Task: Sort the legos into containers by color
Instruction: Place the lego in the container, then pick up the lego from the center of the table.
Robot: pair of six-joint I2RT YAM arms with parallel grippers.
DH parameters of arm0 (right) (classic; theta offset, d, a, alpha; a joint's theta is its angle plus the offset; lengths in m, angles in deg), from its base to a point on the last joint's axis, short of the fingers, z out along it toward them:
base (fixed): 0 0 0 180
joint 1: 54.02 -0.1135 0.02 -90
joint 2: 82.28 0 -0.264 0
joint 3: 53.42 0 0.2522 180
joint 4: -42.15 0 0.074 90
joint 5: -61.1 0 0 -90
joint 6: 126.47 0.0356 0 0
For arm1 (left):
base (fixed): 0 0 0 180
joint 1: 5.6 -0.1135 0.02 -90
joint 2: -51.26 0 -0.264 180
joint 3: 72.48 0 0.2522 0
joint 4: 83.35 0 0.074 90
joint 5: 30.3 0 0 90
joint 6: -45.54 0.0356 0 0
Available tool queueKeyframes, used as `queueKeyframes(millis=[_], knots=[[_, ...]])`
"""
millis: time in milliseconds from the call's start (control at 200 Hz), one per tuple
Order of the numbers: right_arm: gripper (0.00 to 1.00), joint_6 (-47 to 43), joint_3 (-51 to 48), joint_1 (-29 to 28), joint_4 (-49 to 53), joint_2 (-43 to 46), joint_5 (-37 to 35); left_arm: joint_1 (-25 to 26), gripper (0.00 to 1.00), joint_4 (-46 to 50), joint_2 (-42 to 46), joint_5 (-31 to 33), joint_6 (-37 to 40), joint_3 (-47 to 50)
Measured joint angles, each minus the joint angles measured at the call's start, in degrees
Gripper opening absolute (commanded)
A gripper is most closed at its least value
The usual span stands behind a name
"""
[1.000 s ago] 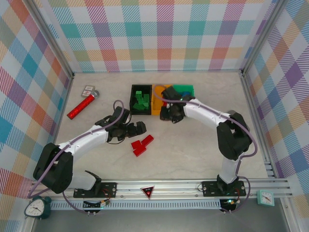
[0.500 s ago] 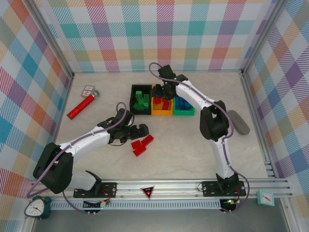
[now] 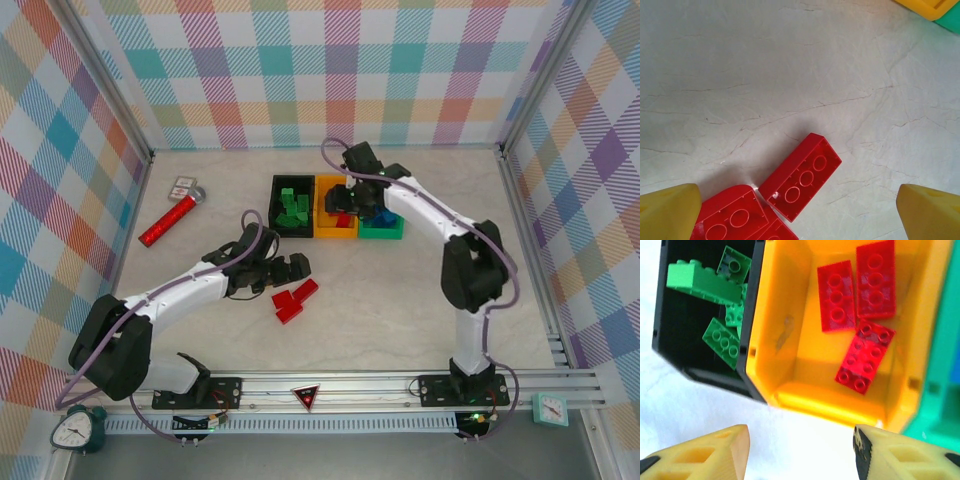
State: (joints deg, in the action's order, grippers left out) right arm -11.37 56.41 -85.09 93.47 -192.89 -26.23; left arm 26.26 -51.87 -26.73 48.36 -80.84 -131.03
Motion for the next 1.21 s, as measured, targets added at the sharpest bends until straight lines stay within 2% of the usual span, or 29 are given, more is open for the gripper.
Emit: queueKeyframes(millis=[240, 480, 615, 805, 980, 1140, 1205], knots=[[0.59, -1.01, -19.04, 0.0, -5.64, 15.54, -0.28, 0.61, 1.0, 0.94, -4.68, -2.78, 4.09, -2.49], [0.6, -1.95, -32.57, 0.0, -8.24, 23.28, -1.88, 1.05, 0.96, 6.51, -9.97, -3.61, 12.81, -11.23], [0.6, -1.99, -37.07, 0.0, -8.94, 26.03, -3.19, 2.89, 0.93, 11.23, -13.57, -2.49, 18.16, -16.7], [0.62, -1.38, -42.14, 0.0, -10.32, 30.82, -5.77, 5.68, 0.81, 17.07, -17.59, 0.98, 23.87, -21.18], [0.62, -0.44, -44.02, 0.0, -11.08, 31.74, -7.1, 7.06, 0.72, 20.74, -20.57, 3.52, 26.58, -22.67], [0.62, 0.39, -46.47, 0.0, -11.41, 32.37, -7.63, 9.05, 0.71, 22.25, -22.95, 4.63, 27.58, -23.74], [0.62, 0.83, -46.9, 0.0, -11.43, 32.76, -7.69, 10.36, 0.67, 22.93, -24.11, 5.31, 28.06, -24.46]])
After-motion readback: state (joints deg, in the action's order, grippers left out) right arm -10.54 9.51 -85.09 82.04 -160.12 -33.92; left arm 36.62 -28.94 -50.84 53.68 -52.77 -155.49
